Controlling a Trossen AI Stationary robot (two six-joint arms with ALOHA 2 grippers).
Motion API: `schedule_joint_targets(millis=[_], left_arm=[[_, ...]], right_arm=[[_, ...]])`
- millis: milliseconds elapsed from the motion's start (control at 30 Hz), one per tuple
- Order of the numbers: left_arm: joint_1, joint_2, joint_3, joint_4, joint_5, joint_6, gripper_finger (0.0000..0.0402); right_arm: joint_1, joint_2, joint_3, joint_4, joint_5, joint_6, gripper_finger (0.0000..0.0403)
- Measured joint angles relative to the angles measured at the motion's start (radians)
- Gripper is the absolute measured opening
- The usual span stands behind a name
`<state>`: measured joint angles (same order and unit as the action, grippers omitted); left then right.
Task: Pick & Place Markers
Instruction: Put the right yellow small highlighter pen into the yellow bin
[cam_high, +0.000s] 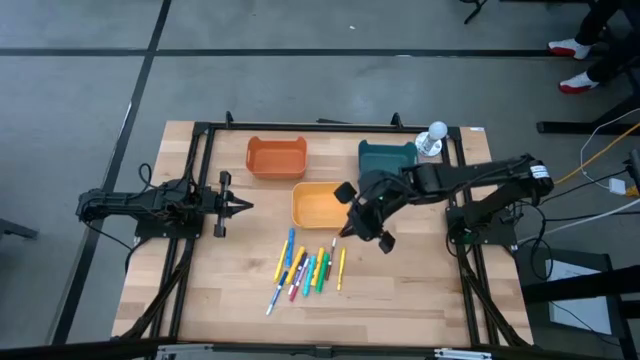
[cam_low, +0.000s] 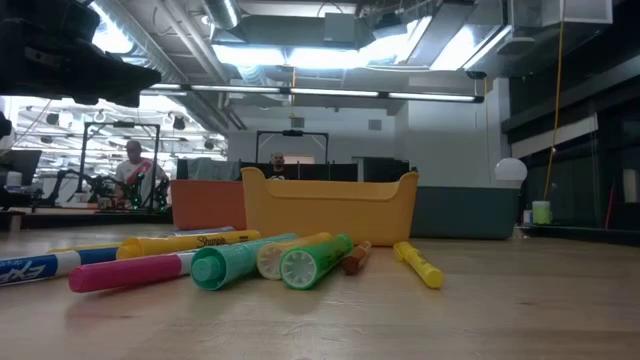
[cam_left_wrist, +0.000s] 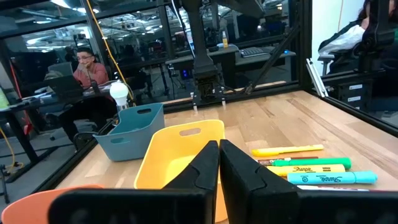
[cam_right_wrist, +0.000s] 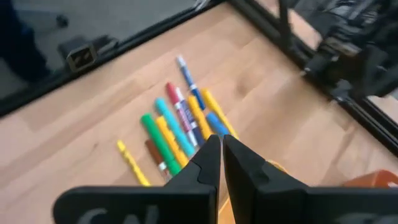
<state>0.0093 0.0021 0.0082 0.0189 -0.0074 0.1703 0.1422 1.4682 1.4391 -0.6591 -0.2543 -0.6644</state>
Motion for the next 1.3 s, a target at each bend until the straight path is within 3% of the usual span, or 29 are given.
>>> schedule_joint_targets(millis=[400, 700, 1300], left_arm=[[0.000, 0.000, 0.000, 0.000, 0.000, 0.000, 0.0010], [0.000, 0.000, 0.000, 0.000, 0.000, 0.000, 0.0009], [0.000, 0.000, 0.000, 0.000, 0.000, 0.000, 0.0009]], right_arm=[[0.101, 0.003, 0.000, -0.092, 0.097, -0.182, 0.0021], [0.113, 0.012, 0.000, -0.097, 0.097, -0.190, 0.0021], [0.135, 0.208, -0.001, -0.175, 0.118, -0.251, 0.0021]])
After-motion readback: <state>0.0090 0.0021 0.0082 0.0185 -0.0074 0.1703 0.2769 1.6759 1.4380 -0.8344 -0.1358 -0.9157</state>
